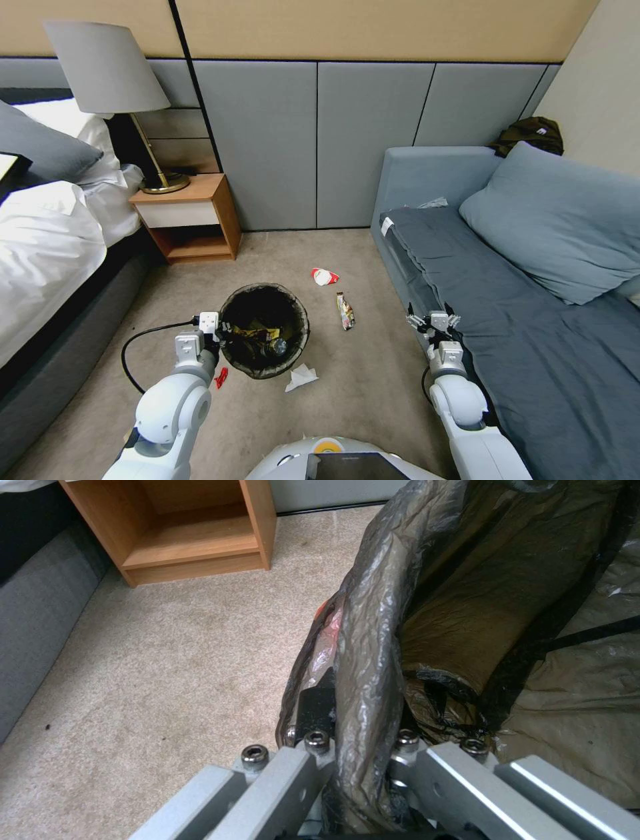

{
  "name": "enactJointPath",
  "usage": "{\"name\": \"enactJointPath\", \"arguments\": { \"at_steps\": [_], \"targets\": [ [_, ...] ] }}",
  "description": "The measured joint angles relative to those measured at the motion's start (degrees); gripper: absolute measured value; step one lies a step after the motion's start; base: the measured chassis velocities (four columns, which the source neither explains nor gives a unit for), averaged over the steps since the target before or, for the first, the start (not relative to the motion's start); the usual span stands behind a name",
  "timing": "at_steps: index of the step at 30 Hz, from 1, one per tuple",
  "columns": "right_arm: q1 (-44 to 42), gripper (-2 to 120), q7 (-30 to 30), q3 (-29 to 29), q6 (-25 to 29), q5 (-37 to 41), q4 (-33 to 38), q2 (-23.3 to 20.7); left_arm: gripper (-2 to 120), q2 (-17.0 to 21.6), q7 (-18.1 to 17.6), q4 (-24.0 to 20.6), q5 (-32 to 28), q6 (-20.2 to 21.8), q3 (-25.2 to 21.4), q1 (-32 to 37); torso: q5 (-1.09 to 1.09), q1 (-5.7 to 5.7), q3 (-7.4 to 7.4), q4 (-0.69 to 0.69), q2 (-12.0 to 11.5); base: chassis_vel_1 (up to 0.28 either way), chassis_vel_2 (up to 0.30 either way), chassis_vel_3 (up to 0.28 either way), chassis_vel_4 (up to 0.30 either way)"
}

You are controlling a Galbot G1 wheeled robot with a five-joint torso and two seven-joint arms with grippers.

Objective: Pick up the trash bin, then pick up the garbage from the floor and place it into the trash bin.

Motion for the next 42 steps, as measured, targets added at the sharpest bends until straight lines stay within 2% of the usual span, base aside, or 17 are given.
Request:
{"name": "enactJointPath", "arguments": {
  "at_steps": [42],
  "targets": [
    [0.50,100,-0.05,-0.69,-0.20,-0.21,-0.62,-0.12,0,0.34,-0.29,0.37,-0.88,0.05,-0.03,-0.38,0.00,0.00,0.00,0.00,0.00,0.019,0.018,0.018,0.018]
  ]
}}
